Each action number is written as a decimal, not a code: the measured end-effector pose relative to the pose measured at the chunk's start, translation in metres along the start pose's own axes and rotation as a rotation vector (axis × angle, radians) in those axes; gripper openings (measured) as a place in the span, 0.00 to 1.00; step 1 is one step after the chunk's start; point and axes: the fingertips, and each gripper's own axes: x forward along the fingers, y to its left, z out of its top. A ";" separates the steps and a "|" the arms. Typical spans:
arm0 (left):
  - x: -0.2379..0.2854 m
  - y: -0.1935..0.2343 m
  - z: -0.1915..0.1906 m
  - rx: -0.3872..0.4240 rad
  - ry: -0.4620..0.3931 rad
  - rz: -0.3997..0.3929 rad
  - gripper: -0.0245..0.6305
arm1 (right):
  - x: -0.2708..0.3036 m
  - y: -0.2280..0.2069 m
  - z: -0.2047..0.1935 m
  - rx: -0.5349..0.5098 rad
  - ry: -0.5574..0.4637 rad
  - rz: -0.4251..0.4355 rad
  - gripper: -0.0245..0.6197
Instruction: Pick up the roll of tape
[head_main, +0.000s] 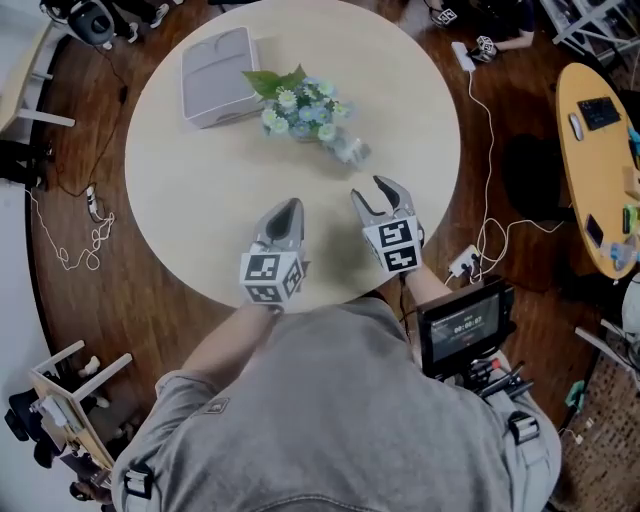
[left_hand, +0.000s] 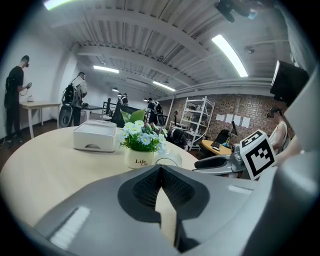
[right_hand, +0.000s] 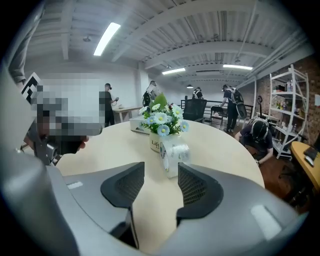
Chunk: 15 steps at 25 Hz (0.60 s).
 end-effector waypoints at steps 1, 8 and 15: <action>0.002 0.003 -0.001 -0.004 0.006 0.008 0.04 | 0.005 -0.003 0.000 -0.012 0.006 0.010 0.41; 0.008 0.018 -0.015 -0.020 0.049 0.060 0.04 | 0.046 -0.028 0.001 -0.077 0.048 0.030 0.57; 0.005 0.032 -0.023 -0.045 0.069 0.117 0.04 | 0.084 -0.028 -0.003 -0.167 0.083 0.110 0.61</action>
